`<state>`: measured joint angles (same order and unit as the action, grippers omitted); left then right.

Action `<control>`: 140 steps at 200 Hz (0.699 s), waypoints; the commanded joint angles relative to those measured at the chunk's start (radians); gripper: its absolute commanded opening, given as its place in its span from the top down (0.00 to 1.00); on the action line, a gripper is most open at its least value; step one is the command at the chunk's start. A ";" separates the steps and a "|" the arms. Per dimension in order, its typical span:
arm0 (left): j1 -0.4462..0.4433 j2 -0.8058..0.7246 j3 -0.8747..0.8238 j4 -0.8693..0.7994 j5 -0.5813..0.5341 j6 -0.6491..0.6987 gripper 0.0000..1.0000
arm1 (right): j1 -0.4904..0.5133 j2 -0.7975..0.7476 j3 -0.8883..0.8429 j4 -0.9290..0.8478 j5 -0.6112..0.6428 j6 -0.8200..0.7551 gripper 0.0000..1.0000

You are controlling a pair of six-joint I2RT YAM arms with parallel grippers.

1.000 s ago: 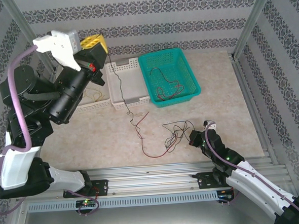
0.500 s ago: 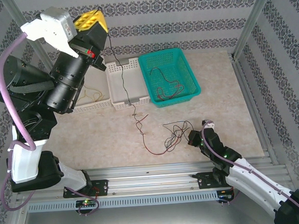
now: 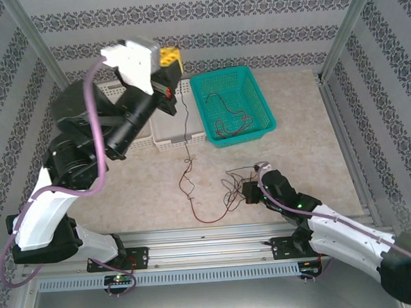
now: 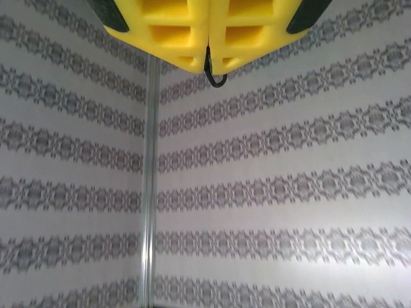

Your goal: Untangle the cables

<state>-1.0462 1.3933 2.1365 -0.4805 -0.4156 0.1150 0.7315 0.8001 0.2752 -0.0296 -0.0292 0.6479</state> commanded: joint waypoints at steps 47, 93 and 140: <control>0.015 -0.158 -0.267 0.080 -0.029 -0.096 1.00 | 0.121 0.309 0.141 0.111 -0.019 -0.084 1.00; 0.030 -0.229 -0.348 0.085 -0.051 -0.100 1.00 | 0.123 0.385 0.122 0.070 0.097 0.040 1.00; 0.049 -0.277 -0.374 0.076 -0.073 -0.085 1.00 | 0.123 0.549 0.111 0.106 0.146 0.149 1.00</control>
<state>-1.0130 1.1397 1.7729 -0.4427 -0.4580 0.0319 0.8471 1.2724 0.3977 0.0578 0.0669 0.7166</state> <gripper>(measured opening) 0.046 0.055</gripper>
